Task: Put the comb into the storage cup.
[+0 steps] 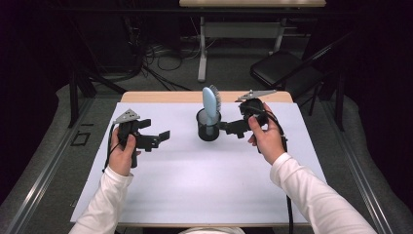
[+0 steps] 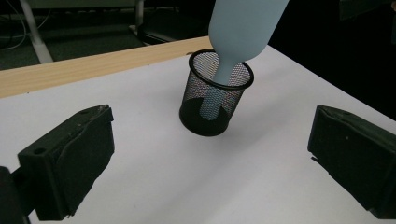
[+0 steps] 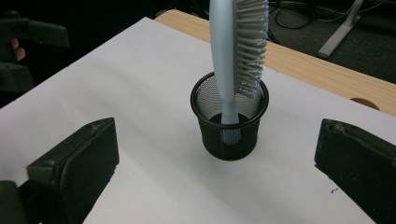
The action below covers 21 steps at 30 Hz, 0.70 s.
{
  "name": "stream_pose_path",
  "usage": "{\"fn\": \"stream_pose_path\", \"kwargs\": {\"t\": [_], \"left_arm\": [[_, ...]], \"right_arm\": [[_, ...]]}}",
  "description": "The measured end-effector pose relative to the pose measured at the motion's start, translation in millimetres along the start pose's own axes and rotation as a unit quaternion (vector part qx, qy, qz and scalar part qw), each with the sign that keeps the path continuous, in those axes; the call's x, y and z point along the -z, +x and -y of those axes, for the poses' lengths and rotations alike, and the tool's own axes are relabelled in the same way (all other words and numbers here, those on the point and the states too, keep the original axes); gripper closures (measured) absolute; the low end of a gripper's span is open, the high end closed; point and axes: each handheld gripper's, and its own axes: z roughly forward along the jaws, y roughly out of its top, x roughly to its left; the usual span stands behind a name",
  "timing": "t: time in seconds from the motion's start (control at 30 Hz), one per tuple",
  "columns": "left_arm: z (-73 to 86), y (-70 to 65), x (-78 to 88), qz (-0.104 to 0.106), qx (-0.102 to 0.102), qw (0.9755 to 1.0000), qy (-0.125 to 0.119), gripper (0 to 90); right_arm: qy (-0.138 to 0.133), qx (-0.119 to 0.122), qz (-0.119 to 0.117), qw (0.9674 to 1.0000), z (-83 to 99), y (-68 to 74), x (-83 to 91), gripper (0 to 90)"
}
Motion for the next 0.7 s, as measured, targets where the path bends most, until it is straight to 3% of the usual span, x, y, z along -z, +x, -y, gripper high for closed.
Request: {"fn": "stream_pose_path", "kwargs": {"t": [0.33, 0.7], "left_arm": [[5.0, -7.6, 6.2, 0.004, -0.018, 0.9997, 0.015, 0.7], [27.8, -14.3, 11.9, 0.009, -0.035, 0.9987, 0.037, 0.7]], "right_arm": [[0.006, 0.008, -0.007, 0.9999, 30.2, 8.3, 3.5, 0.0], [0.011, 0.002, -0.011, 0.9999, 61.1, 11.2, 10.8, 0.0]]}}
